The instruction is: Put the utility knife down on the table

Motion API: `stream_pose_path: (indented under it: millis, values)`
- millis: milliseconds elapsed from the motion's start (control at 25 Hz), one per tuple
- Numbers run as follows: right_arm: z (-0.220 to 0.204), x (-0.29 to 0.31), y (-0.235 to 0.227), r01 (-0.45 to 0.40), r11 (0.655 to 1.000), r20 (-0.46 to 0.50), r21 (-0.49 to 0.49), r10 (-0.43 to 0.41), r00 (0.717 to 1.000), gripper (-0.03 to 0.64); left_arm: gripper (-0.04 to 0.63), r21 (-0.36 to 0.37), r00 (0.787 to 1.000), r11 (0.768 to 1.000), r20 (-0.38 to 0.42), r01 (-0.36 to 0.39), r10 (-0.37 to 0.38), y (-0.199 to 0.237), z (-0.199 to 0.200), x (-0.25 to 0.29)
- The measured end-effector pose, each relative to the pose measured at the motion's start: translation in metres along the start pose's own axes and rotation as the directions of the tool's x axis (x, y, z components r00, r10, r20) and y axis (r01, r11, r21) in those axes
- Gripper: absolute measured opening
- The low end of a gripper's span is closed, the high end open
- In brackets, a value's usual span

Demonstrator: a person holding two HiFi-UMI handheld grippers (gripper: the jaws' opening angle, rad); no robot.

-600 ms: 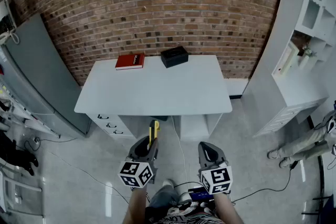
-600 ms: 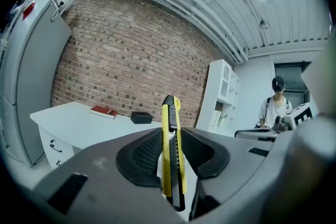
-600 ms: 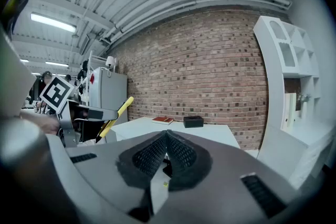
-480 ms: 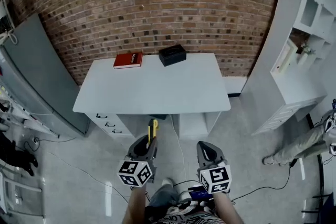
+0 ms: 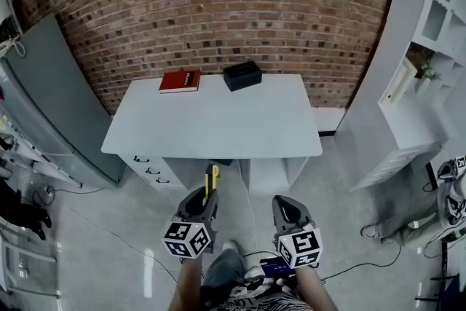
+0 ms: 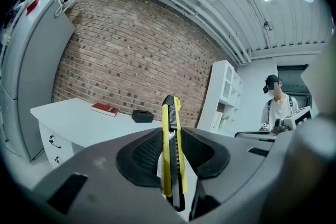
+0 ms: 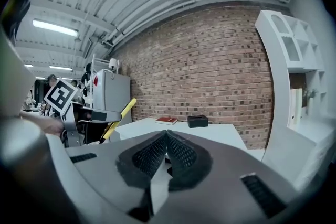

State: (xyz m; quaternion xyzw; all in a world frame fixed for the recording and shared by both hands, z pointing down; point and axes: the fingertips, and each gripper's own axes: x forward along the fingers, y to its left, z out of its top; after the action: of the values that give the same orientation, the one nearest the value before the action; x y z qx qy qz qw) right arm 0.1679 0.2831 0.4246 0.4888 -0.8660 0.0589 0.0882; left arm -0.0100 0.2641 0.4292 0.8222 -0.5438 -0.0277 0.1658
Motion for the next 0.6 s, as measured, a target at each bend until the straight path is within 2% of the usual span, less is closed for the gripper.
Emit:
stream_pose_path:
  millis: [280, 600]
  values:
    - [-0.003, 0.051, -0.024, -0.001, 1.000, -0.026, 0.011, 0.001, 1.000, 0.002, 0.117, -0.002, 1.000, 1.000, -0.016, 0.001, -0.001, 0.026, 0.003, 0.047]
    - [-0.003, 0.171, -0.071, 0.034, 0.998, -0.084, 0.051, -0.029, 0.996, 0.002, 0.117, 0.008, 0.998, 1.000, -0.063, 0.019, -0.019, 0.101, 0.026, 0.157]
